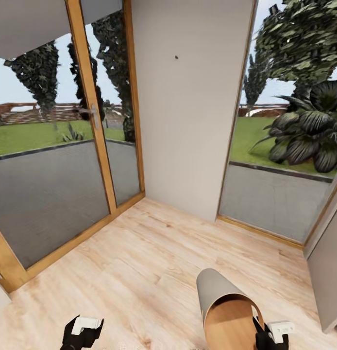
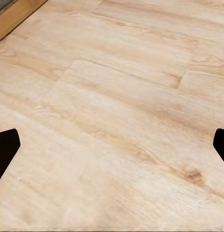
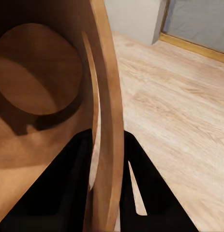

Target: Put the three can of soda from the living room inside the tash can in the kitchen.

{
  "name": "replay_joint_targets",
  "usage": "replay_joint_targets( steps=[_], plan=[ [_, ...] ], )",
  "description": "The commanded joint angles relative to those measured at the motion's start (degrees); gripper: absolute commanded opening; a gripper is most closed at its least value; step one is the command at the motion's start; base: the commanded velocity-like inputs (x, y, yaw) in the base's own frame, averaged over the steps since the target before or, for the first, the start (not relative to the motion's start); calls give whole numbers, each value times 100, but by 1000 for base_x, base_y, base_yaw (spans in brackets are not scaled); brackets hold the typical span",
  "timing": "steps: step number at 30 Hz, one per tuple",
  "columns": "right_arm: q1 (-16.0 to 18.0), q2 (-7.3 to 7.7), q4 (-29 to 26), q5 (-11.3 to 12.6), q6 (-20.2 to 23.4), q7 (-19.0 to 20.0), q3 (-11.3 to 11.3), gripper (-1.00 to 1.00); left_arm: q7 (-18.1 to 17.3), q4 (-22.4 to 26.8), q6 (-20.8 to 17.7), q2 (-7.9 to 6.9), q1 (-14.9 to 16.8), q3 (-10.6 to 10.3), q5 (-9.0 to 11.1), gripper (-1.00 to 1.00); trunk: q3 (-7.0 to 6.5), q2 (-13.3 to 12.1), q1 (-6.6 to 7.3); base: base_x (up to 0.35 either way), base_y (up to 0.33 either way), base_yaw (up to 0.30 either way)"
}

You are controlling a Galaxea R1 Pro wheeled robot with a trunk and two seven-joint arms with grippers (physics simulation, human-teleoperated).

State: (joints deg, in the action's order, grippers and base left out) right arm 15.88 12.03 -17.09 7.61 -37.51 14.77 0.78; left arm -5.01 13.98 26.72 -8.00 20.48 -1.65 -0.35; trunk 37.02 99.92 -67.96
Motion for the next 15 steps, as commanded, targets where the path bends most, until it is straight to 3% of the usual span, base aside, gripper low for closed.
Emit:
replay_joint_targets(
  steps=[1, 15],
  plan=[
    [3, -2, -14, 13, -2, 24, 26, -100, 0, 0, 0, 0, 0, 0, 0, 100, -1, 0, 0, -161, 142, 246],
    [1, -3, -9, 10, -2, 26, 27, -100, 0, 0, 0, 0, 0, -15, 0, 100, -24, 0, 0, -254, 158, 248]
  ],
)
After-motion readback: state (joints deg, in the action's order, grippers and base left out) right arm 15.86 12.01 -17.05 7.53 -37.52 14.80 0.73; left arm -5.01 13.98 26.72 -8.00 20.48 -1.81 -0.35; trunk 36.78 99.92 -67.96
